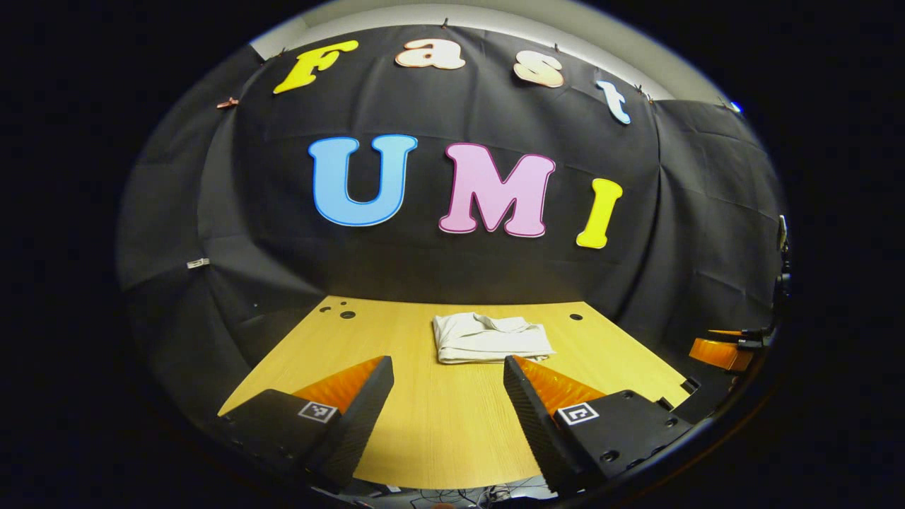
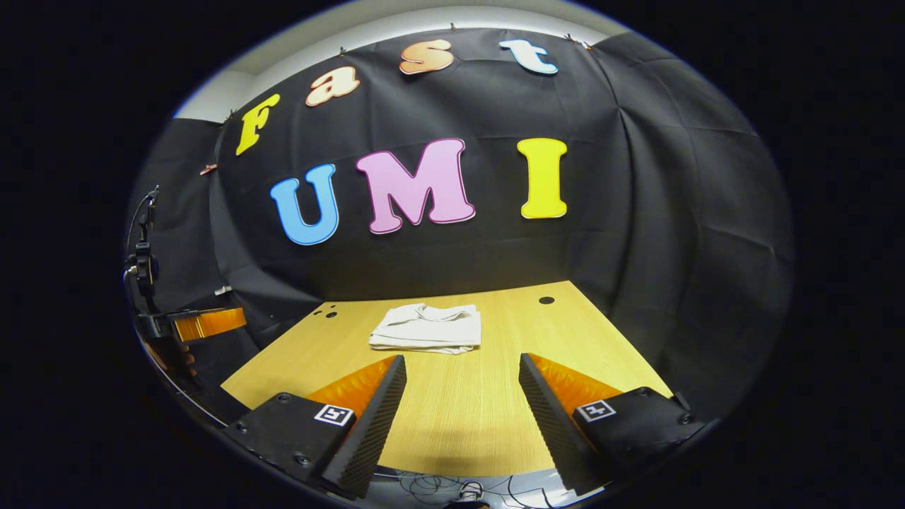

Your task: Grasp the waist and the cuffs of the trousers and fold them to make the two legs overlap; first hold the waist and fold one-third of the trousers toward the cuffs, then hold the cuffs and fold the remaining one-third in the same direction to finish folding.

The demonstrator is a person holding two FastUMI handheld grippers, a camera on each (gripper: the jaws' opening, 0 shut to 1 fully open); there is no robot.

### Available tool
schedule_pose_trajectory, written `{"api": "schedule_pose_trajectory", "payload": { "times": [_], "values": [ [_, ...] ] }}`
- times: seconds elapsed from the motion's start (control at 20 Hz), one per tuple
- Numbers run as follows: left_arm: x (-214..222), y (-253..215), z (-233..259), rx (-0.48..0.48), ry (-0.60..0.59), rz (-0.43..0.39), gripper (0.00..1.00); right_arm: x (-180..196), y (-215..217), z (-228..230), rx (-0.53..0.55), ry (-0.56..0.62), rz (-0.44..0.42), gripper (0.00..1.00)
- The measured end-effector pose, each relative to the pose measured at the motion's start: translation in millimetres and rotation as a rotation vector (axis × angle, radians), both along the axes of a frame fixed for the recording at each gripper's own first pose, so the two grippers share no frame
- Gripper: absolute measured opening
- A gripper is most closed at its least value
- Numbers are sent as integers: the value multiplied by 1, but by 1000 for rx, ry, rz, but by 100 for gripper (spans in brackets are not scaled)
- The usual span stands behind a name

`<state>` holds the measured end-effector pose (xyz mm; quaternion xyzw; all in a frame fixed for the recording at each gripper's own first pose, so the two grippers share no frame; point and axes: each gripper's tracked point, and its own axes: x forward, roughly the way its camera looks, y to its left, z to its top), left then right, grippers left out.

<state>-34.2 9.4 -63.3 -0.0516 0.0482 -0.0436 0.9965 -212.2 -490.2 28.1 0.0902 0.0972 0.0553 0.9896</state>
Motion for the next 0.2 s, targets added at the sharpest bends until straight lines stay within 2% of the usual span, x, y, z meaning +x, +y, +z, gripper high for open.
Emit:
{"api": "schedule_pose_trajectory", "payload": {
  "times": [0.2],
  "values": [
    [-36,14,-11,8,-3,15,97,-26,-1,6,3,-31,-34,98]
  ]
}}
